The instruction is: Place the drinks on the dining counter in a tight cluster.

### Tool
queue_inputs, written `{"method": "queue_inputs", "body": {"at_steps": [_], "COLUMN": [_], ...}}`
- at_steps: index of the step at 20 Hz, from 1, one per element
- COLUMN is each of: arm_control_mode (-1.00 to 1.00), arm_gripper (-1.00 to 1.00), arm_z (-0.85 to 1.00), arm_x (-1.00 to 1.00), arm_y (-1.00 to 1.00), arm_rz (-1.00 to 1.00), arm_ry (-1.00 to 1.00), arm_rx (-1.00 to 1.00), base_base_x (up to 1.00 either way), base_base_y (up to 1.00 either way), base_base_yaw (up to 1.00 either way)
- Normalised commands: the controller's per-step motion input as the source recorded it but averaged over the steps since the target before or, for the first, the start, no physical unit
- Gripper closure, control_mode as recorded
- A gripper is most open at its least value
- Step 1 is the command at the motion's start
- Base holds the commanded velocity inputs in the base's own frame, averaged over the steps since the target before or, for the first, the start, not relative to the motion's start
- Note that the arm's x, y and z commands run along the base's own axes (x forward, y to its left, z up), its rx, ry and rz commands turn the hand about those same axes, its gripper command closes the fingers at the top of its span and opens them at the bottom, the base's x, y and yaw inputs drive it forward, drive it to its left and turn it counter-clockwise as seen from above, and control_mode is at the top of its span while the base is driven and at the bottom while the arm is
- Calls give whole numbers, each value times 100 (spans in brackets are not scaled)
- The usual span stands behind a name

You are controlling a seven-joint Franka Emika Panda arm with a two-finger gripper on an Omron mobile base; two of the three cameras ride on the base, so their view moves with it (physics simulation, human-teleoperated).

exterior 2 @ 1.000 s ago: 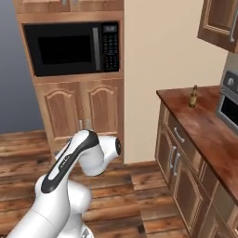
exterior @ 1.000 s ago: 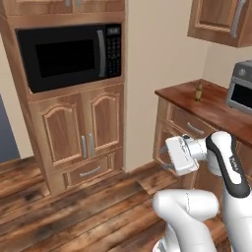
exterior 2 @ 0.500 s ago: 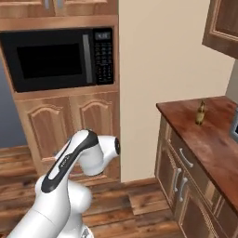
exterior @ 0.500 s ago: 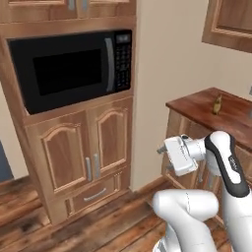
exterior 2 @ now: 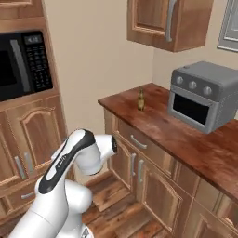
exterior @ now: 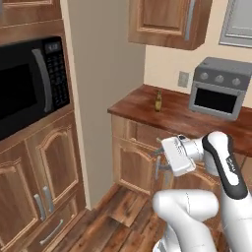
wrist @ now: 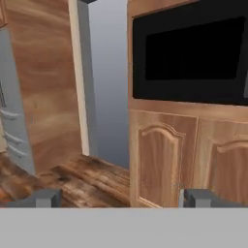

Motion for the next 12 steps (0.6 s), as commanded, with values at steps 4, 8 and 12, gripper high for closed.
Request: {"method": "queue_inputs", "body": {"at_steps": [4, 8, 12], "arm_control_mode": [100, 100, 100], "arm_gripper": [-100, -100, -100], "arm_z": [0, 0, 0], "arm_x": [0, 0, 0], "arm_y": [0, 0, 0], "arm_rz": [0, 0, 0], "arm_ry": [0, 0, 0], "arm_rx": [0, 0, 0], "base_base_x": [40, 61, 84], "base_base_y": [22, 30, 36], "base_base_yaw": [-67, -49, -18]}}
